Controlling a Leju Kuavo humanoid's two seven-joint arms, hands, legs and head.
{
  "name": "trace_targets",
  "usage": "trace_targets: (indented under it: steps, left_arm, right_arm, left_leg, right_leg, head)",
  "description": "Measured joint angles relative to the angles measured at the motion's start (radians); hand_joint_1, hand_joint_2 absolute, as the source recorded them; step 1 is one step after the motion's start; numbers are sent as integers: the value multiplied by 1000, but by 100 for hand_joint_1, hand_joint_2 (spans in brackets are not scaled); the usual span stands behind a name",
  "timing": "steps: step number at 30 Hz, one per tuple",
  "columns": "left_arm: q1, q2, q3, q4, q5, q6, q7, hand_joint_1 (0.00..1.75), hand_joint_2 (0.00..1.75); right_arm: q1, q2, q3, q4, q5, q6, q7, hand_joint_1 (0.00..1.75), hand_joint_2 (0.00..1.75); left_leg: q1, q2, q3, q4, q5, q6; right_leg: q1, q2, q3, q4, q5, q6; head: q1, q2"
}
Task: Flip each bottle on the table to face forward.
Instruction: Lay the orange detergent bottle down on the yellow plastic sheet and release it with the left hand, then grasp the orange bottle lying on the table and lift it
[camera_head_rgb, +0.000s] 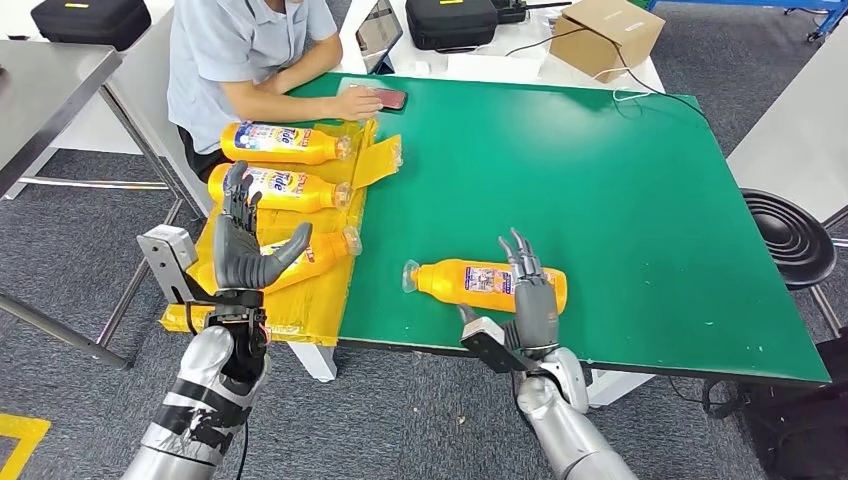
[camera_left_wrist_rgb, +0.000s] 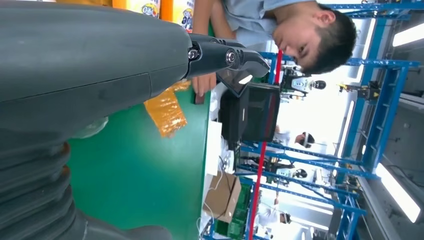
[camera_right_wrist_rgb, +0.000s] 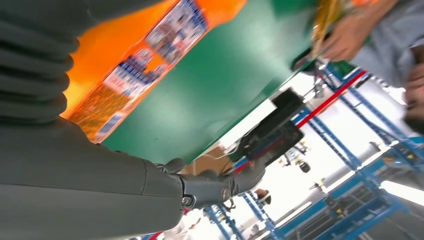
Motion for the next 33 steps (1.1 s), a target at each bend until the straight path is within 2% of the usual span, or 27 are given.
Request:
trace_targets:
  steps: [5, 9, 13, 19, 25, 33]
  left_arm:
    - [29, 0, 0, -39, -19, 35, -14, 0, 175]
    - [90, -2, -4, -70, -76, 76, -59, 0, 175]
    - [129, -6, -24, -93, -125, 93, -80, 0, 175]
    - [134, -10, -56, -100, -147, 89, -73, 0, 175]
    - [133, -13, -70, -99, -128, 63, -36, 0, 175]
    - [133, -18, -74, -98, -126, 55, -31, 0, 175]
  right_arm:
    - [-8, -12, -40, 12, 28, -2, 24, 0, 175]
    - [-45, -47, -46, 29, 134, 19, 114, 0, 175]
    - [-113, -82, -45, 98, 234, 86, 211, 0, 175]
    - [-165, -97, -44, 215, 261, 149, 248, 0, 175]
    - [-195, -99, -24, 286, 320, 242, 339, 0, 175]
    - [-218, -106, -20, 314, 317, 278, 350, 0, 175]
  left_leg:
    - [1, 1, 0, 0, 0, 0]
    - [1, 3, 0, 0, 0, 0]
    - [1, 2, 0, 0, 0, 0]
    - [1, 1, 0, 0, 0, 0]
    - [1, 3, 1, 0, 0, 0]
    - [1, 4, 2, 0, 0, 0]
  right_leg:
    - [2, 0, 0, 0, 0, 0]
    - [2, 0, -1, 0, 0, 0]
    - [1, 0, 0, 0, 0, 0]
    - [1, 0, 0, 0, 0, 0]
    - [2, 0, 0, 0, 0, 0]
    - [2, 0, 0, 0, 0, 0]
  head:
    - [-1, 0]
    - [-1, 0]
    - [0, 0]
    - [0, 0]
    - [-1, 0]
    - [0, 0]
